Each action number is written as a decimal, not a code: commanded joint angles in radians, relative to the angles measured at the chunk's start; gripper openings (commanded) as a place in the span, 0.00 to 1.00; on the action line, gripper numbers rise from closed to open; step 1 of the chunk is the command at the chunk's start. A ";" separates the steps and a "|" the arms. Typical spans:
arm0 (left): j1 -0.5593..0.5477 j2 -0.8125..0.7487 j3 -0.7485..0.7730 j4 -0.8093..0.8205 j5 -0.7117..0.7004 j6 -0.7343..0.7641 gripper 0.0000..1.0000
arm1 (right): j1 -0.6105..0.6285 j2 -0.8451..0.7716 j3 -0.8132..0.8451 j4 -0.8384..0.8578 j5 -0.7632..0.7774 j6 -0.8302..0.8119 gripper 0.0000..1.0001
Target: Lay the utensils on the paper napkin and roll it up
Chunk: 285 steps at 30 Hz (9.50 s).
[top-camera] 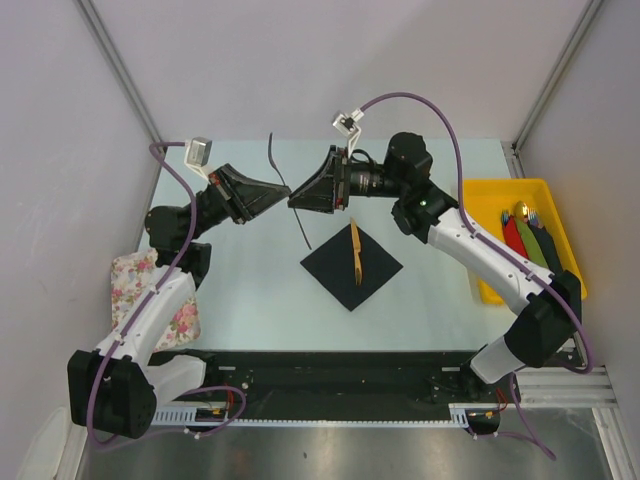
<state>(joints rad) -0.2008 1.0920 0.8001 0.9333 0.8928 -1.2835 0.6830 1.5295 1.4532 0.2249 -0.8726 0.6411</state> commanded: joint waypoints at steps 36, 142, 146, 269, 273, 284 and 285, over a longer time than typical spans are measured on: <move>0.187 -0.098 0.154 -1.027 -0.339 0.780 0.93 | -0.088 0.104 -0.057 -0.495 0.759 -0.362 0.00; -0.811 0.152 -0.228 -0.836 -0.833 2.012 0.56 | -0.434 0.024 -0.429 -0.531 0.238 -0.348 0.59; -0.876 0.224 -0.245 -0.775 -0.864 2.061 0.56 | -0.461 0.043 -0.432 -0.542 0.218 -0.356 0.59; -0.407 0.715 0.205 -0.869 -0.144 0.951 0.19 | -0.312 0.357 -0.419 -0.559 0.256 -0.334 0.15; -0.387 0.758 0.220 -0.860 -0.164 0.909 0.16 | -0.310 0.356 -0.416 -0.562 0.257 -0.336 0.10; -0.348 0.827 0.220 -0.847 -0.187 0.871 0.09 | -0.304 0.354 -0.410 -0.567 0.262 -0.336 0.07; -0.348 0.836 0.221 -0.852 -0.190 0.874 0.08 | -0.304 0.356 -0.409 -0.567 0.258 -0.336 0.07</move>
<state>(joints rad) -0.5541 1.9064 0.9901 0.0658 0.7090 -0.4007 0.3695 1.8740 1.0138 -0.3481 -0.6628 0.3344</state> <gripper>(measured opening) 0.092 0.073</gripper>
